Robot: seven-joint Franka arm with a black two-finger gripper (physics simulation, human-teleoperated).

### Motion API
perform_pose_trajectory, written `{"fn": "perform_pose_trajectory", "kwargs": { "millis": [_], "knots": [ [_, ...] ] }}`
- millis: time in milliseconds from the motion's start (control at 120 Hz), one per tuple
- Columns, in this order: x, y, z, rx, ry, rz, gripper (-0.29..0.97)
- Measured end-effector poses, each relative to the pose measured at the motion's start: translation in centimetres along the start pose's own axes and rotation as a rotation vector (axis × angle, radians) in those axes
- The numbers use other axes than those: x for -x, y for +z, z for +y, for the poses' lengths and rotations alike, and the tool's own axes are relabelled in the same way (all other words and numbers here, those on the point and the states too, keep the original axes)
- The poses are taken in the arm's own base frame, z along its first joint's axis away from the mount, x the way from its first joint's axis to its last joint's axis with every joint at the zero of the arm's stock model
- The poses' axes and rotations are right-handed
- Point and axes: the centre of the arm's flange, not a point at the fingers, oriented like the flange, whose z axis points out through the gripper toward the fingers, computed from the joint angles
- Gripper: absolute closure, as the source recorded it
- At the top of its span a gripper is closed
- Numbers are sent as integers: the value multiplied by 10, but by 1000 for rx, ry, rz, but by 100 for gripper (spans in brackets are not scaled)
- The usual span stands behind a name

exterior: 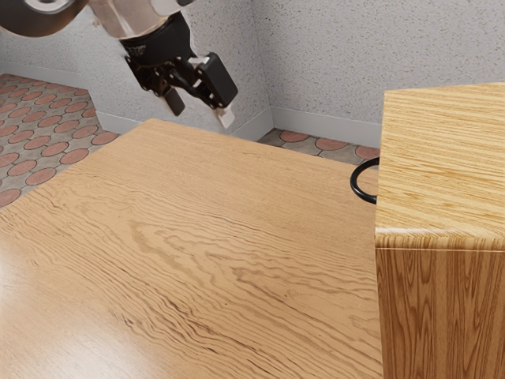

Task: Pull the drawer handle with one arm to open the drawer

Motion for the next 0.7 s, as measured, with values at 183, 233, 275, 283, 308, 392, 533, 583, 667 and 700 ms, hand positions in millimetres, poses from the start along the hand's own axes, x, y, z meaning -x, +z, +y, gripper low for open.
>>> {"fn": "perform_pose_trajectory", "kwargs": {
  "millis": [183,233,275,283,308,392,533,583,667,700],
  "knots": [
    [2,-2,3,69,-16,-8,0],
    [5,-7,-6,87,-37,-6,0],
    [5,-4,-19,92,-65,-18,0],
    [6,-3,-22,93,-71,-22,0],
    [6,0,-31,96,-91,-31,0],
    [9,5,-62,102,-156,-65,0],
    [18,-1,-79,140,-199,-87,0],
    [25,-7,-65,158,-172,-94,0],
    [31,-6,-31,185,-110,-114,0],
    [32,-3,-23,196,-97,-122,0]
  ]
}}
